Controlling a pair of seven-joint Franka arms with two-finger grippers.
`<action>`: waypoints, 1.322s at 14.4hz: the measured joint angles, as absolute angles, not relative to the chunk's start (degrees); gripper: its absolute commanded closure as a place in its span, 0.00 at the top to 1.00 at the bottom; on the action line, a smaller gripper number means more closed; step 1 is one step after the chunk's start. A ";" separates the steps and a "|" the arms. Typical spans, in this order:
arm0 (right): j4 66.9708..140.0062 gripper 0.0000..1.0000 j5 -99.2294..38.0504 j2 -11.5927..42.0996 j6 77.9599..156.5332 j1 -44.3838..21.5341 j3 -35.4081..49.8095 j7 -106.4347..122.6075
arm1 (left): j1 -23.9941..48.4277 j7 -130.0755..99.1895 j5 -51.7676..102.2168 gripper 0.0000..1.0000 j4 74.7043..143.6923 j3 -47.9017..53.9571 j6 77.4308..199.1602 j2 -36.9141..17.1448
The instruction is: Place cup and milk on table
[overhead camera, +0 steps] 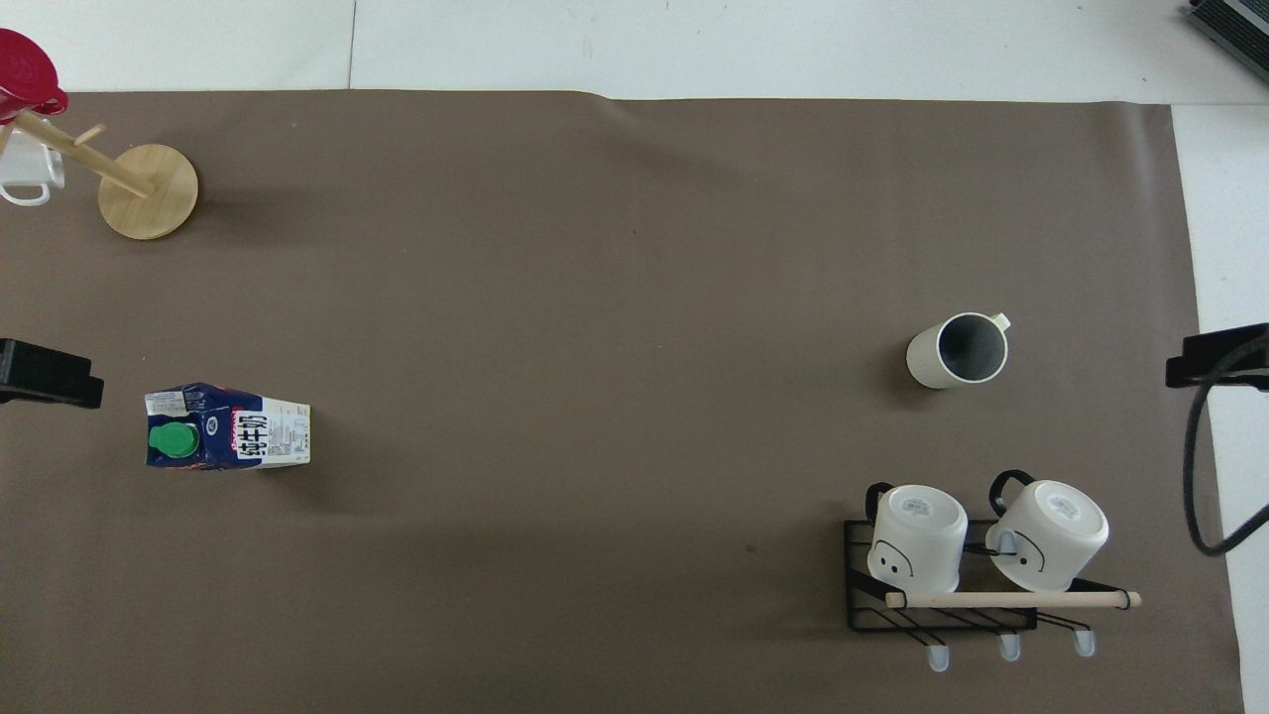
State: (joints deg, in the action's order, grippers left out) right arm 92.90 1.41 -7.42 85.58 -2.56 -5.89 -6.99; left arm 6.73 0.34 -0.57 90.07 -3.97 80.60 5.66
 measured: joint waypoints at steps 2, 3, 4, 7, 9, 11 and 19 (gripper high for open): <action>93.14 1.00 1.41 -7.43 85.58 -2.56 -5.89 -6.99 | 6.73 0.34 -0.57 1.00 90.07 -3.97 80.60 5.66; 93.31 1.00 1.41 -7.43 85.59 -2.56 -5.89 -7.00 | 6.73 0.34 -0.57 1.00 90.07 -3.97 80.60 5.66; 93.45 1.00 1.41 -7.43 85.64 -2.56 -5.89 -7.00 | 6.73 0.34 -0.57 1.00 90.07 -3.96 80.60 5.66; 93.92 1.00 1.41 -7.43 85.65 -2.61 -5.85 -7.00 | 6.73 0.34 -0.57 1.00 90.07 -3.97 80.60 5.66; 94.63 1.00 1.41 -7.43 85.78 -2.63 -5.79 -7.00 | 6.73 0.34 -0.57 1.00 90.07 -3.97 80.60 5.66; 95.36 1.00 1.41 -7.43 86.95 -2.64 -5.78 -7.00 | 6.73 0.34 -0.57 1.00 90.07 -3.97 80.60 5.66; 104.44 1.00 0.22 -2.38 104.11 -7.01 -5.42 -7.18 | 6.73 0.34 -0.57 1.00 90.07 -3.97 80.60 5.66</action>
State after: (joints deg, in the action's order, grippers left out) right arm 104.44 0.22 -2.38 104.11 -7.01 -5.42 -7.18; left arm 6.73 0.34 -0.57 90.07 -3.97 80.60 5.66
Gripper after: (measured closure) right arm 0.000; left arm 0.000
